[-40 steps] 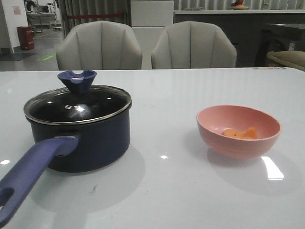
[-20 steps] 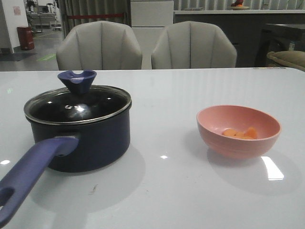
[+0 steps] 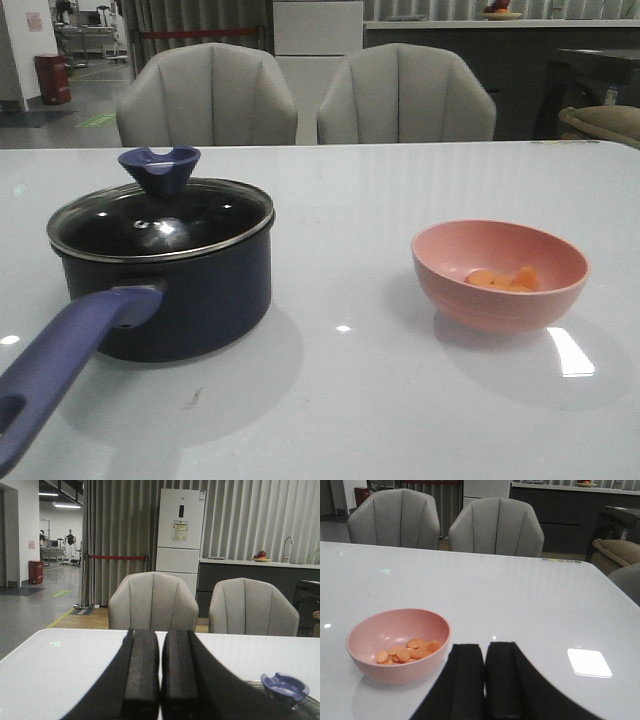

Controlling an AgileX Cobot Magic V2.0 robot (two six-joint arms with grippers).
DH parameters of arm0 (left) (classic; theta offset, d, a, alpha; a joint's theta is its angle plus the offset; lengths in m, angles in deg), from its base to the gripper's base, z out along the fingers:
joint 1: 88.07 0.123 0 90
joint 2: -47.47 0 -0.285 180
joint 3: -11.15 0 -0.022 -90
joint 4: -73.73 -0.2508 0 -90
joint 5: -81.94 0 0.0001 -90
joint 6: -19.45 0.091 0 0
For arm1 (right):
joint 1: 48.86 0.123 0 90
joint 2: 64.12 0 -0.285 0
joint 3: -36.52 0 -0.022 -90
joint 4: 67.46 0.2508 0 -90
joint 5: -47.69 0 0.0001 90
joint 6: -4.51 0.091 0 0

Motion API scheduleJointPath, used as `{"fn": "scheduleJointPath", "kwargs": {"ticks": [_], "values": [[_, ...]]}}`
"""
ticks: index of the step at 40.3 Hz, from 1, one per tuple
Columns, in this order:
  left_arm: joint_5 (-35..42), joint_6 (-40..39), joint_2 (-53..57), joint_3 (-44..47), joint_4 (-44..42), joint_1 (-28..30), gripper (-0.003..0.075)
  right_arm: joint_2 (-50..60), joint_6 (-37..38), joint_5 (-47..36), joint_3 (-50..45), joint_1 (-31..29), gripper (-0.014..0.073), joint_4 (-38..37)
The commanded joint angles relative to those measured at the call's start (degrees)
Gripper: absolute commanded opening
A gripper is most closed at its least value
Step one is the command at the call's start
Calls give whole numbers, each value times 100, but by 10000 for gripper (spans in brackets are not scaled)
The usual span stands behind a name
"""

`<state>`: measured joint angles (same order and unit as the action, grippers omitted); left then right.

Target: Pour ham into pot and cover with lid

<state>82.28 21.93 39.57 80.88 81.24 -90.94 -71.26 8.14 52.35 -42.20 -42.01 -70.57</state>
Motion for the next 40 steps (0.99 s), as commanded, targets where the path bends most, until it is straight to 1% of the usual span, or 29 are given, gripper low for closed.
{"fn": "scheduleJointPath", "kwargs": {"ticks": [1, 3, 6, 9, 15, 19, 25, 27, 29, 31, 33, 35, 36, 38, 40], "values": [[-565, -38, -350, -848, 27, 3, 113, 107, -9, -466, 25, -7, 161, -47], [-1188, -38, -589, -1223, 27, 3, 113, 107, -9, -466, 25, -7, 161, -47], [-1829, -38, -881, -1588, 39, 3, 113, 107, -9, -466, 25, -7, 161, -47], [-2215, -38, -1116, -1799, 104, 3, 113, 107, -9, -466, 25, -7, 161, -47], [-2189, -38, -1262, -1815, 104, 3, 113, 107, -9, -466, 25, -7, 161, -47], [-1868, -38, -1262, -1746, 91, 3, 113, 107, -9, -466, 25, -7, 161, -47], [-1708, -38, -1262, -1746, 82, 3, 128, 107, -9, -466, 25, -7, 161, -47], [-1719, -38, -1262, -1746, 82, 3, 162, 107, -9, -466, 25, -7, 161, -47], [-1755, -38, -1262, -1746, 82, 3, 214, 107, -9, -466, 25, -7, 161, -47], [-1840, -38, -1262, -1746, 82, 3, 284, 107, -9, -466, 25, -7, 161, -47], [-1895, -38, -1262, -1746, 82, 3, 380, 107, -9, -466, 25, -7, 161, -47], [-1923, -38, -1262, -1746, 82, 3, 460, 107, -9, -466, 25, -7, 161, -47], [-1923, -38, -1262, -1746, 82, 3, 487, 107, -9, -466, 25, -7, 161, -47], [-1912, -38, -1262, -1746, 107, 3, 524, 107, -9, -466, 25, -7, 161, -47], [-1923, -38, -1262, -1734, 191, 3, 521, 107, -9, -466, 25, -7, 161, -47]]}}
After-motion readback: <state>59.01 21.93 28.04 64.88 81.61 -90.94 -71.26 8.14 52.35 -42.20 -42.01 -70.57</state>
